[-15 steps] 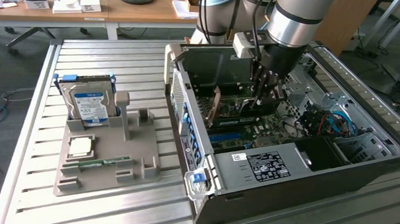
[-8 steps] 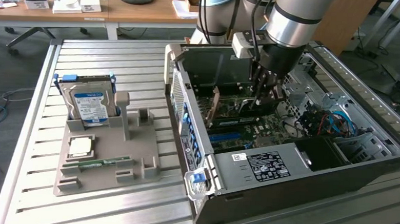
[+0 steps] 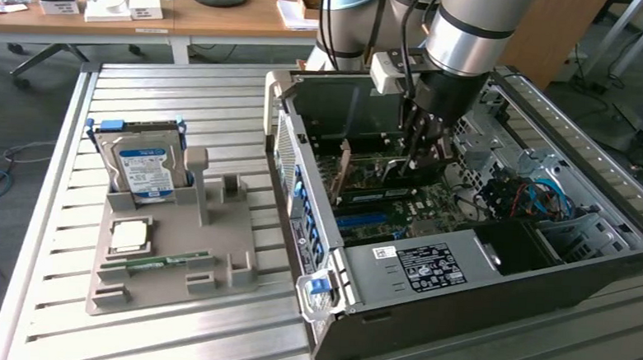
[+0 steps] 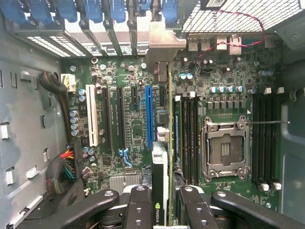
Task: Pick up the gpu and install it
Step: 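Insert the gpu into the slot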
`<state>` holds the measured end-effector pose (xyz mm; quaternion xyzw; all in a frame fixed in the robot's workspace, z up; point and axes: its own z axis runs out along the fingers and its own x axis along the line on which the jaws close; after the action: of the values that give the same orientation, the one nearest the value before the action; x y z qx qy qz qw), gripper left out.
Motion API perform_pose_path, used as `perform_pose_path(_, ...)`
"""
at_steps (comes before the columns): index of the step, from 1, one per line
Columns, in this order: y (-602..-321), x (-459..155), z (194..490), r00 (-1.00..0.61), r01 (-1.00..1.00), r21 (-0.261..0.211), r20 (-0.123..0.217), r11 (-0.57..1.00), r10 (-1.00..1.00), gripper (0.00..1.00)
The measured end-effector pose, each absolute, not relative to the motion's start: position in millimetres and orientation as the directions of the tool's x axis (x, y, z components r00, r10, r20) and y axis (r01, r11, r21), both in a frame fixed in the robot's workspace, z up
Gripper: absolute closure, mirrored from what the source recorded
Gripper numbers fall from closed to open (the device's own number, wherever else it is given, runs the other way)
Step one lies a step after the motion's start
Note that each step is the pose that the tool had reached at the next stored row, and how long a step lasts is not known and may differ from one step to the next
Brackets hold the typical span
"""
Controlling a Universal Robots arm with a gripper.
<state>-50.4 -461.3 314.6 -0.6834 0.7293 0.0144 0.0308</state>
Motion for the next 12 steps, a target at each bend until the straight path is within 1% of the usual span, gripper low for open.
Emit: perform_pose_path(12, -462.1, -51.9, 314.6, -0.064, -0.998, -0.021, -0.065, 0.066, -0.996, 0.73)
